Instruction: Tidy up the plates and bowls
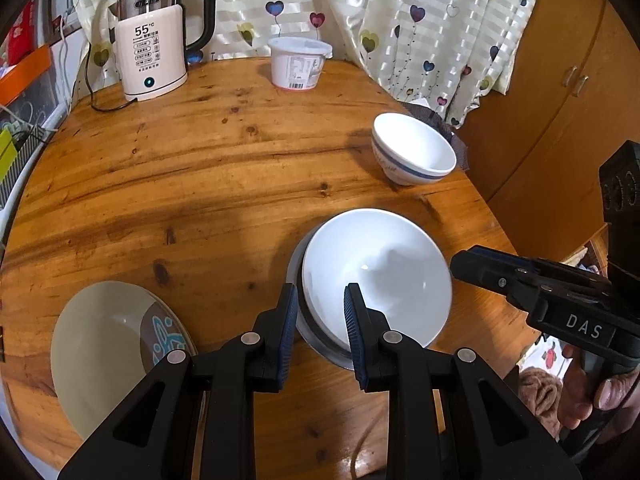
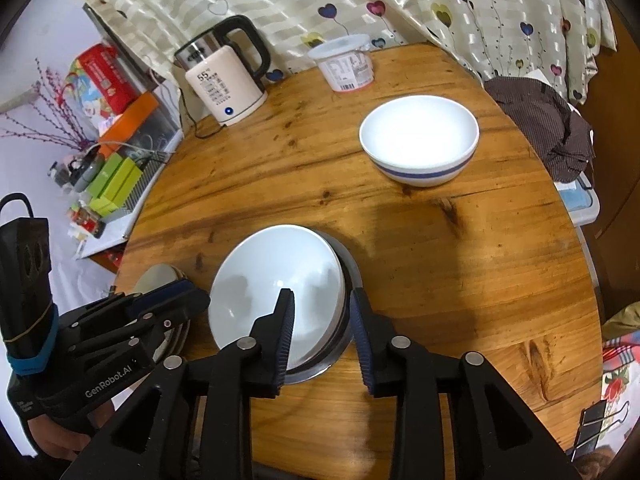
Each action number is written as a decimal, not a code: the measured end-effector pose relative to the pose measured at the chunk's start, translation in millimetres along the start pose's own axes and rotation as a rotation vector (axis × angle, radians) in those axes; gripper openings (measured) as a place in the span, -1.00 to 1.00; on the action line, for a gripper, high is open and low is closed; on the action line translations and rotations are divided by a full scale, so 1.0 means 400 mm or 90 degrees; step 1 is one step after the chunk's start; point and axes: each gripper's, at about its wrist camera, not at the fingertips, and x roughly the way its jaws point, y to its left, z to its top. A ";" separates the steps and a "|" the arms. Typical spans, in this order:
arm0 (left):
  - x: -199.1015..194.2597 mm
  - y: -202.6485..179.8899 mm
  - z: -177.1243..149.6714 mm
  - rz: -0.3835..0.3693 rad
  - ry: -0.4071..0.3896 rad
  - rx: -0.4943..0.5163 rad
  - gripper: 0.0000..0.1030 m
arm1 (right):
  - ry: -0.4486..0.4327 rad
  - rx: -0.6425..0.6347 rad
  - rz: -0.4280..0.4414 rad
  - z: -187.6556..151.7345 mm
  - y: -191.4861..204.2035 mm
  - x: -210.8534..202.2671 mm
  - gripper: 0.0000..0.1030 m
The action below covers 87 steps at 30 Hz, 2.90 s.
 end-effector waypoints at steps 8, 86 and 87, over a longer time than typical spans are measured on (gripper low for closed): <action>-0.002 -0.004 0.001 -0.003 -0.003 0.002 -0.52 | -0.009 -0.001 0.011 -0.002 -0.005 -0.016 -0.33; 0.293 -0.095 0.366 -0.116 0.097 -0.024 -0.52 | -0.063 0.088 -0.070 0.239 -0.275 0.046 -0.41; 0.299 -0.096 0.369 -0.118 0.098 -0.027 -0.52 | -0.060 0.089 -0.072 0.244 -0.279 0.055 -0.43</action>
